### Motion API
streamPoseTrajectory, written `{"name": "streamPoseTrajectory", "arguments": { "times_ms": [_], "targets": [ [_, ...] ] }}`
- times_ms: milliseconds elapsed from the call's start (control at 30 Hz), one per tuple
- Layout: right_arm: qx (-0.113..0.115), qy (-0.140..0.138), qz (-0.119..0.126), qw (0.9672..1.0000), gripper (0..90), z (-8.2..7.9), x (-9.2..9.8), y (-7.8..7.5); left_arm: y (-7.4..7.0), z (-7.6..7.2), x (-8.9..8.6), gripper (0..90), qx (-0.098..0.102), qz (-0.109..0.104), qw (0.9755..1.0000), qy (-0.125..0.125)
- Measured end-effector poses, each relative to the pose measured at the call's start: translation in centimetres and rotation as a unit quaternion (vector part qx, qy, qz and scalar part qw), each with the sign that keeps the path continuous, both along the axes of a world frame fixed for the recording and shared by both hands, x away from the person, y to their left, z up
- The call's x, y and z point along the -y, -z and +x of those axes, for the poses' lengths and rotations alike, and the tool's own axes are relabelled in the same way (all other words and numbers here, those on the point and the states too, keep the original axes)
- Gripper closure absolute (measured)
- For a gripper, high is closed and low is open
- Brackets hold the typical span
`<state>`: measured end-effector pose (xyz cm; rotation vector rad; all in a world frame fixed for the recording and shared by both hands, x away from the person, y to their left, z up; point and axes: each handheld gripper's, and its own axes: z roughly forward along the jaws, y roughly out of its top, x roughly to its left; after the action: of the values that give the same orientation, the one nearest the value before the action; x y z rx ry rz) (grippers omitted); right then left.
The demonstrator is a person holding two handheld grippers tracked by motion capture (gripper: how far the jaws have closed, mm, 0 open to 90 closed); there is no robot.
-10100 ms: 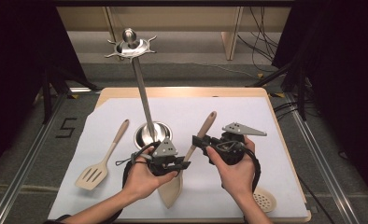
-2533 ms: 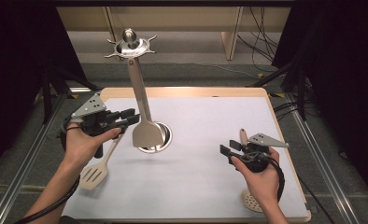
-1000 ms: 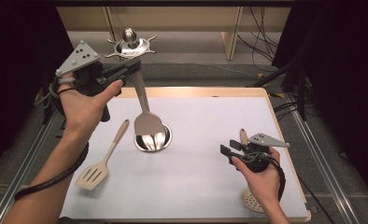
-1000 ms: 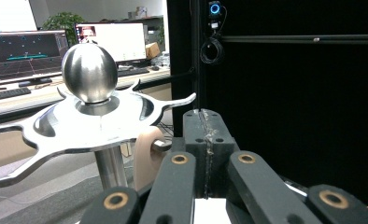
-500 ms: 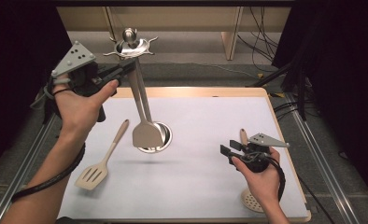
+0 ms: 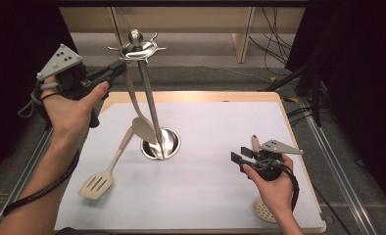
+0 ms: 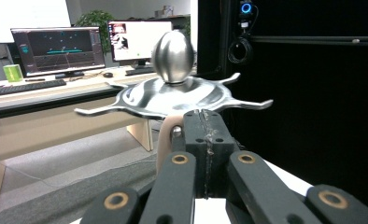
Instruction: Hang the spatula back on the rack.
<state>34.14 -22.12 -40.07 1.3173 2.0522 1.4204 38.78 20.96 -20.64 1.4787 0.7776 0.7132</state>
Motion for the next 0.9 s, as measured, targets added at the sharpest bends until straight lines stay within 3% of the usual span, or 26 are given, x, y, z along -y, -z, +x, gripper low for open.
{"name": "streamPoseTrajectory", "arguments": {
  "times_ms": [367, 400, 667, 767, 900],
  "targets": [
    [0.001, -0.001, -0.001, 1.0, 53.2, 0.0, 0.0, 0.0, -0.1, 0.7, -1.1, 89.6, -0.005, -0.011, 0.9998, -0.018],
    [0.002, -0.002, -0.001, 1.0, 53.2, 0.0, 0.0, 0.0, -0.1, 0.6, -1.1, 89.6, -0.012, -0.014, 0.9996, -0.021],
    [-0.001, -0.005, 0.005, 1.0, 53.1, -0.1, -0.1, -0.1, 0.0, 1.0, -1.3, 89.4, 0.002, -0.005, 0.9998, -0.019],
    [0.003, -0.004, -0.001, 1.0, 53.1, 0.0, 0.0, 0.0, 0.2, 0.5, -1.3, 87.2, 0.001, -0.007, 0.9998, -0.017],
    [-0.013, 0.001, 0.015, 0.9998, 53.0, -0.2, 0.0, -0.2, 0.9, -0.4, -1.6, 79.9, 0.005, -0.009, 0.9998, -0.016]
  ]
}}
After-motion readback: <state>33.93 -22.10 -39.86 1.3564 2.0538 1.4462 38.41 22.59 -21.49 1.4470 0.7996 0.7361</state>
